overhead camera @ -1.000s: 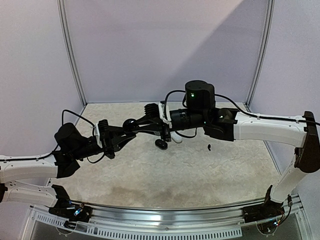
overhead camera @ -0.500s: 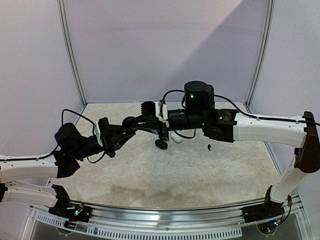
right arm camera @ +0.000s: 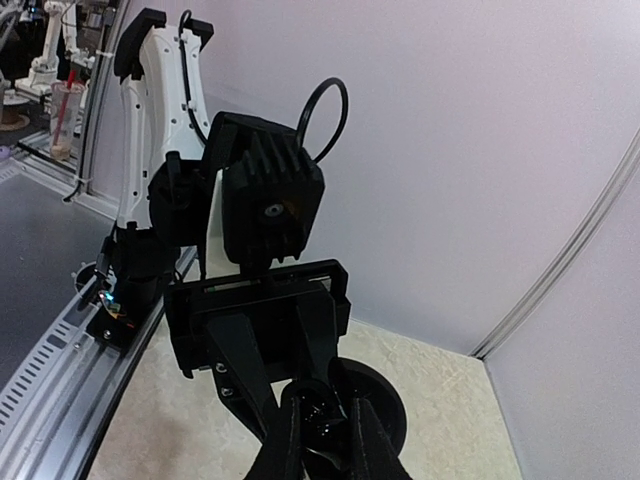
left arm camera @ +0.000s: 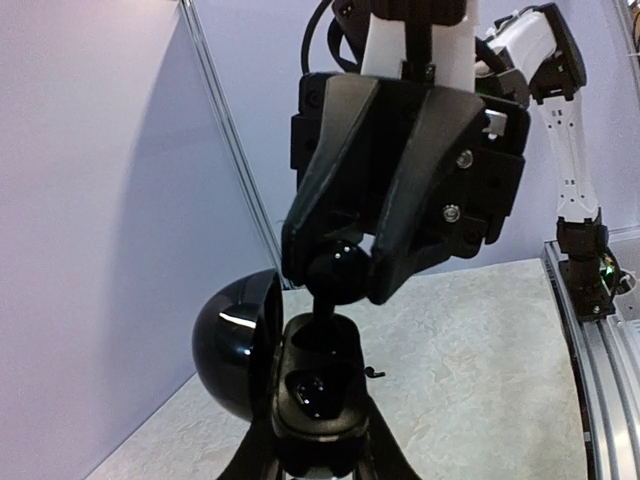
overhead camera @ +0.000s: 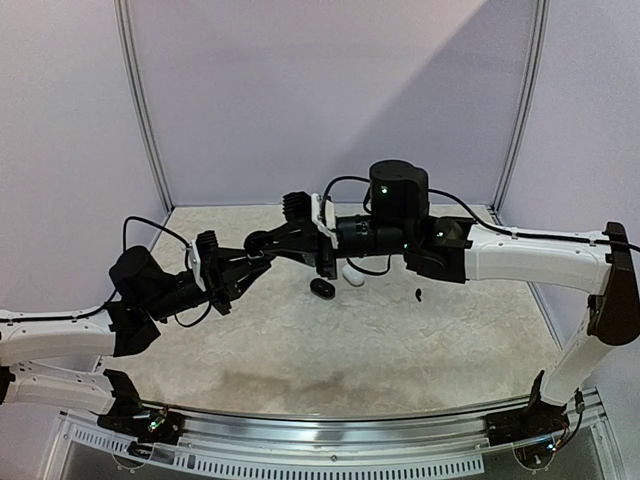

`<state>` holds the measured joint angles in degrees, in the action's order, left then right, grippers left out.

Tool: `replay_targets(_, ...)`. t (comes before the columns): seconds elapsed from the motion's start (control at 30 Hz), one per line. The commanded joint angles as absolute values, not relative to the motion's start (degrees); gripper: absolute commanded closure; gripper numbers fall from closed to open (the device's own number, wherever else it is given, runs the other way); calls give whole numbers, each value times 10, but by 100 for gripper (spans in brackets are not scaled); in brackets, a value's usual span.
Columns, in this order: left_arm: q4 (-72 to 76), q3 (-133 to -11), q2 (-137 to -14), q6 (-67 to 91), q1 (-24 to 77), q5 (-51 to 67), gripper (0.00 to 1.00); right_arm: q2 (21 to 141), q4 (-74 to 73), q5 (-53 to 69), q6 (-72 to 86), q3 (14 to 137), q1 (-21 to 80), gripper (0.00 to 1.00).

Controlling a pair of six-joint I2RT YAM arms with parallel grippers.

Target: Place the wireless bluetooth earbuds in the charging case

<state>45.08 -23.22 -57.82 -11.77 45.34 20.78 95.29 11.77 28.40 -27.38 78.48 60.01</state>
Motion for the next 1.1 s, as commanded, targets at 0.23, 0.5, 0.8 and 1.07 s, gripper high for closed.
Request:
replay_targets(0.23,450,-237,-572,-122,467,235,100,920,144,404,-189,780,568,100)
replay_targets(0.5,455,-241,-598,-100,466,232,100,889,129,439,-185,765,568,100)
replay_targets(0.8,479,-239,-648,-168,468,260,100,852,117,414,-205,701,567,100)
replay_targets(1.07,479,-248,-686,-244,477,300,100,826,127,389,-215,638,567,100)
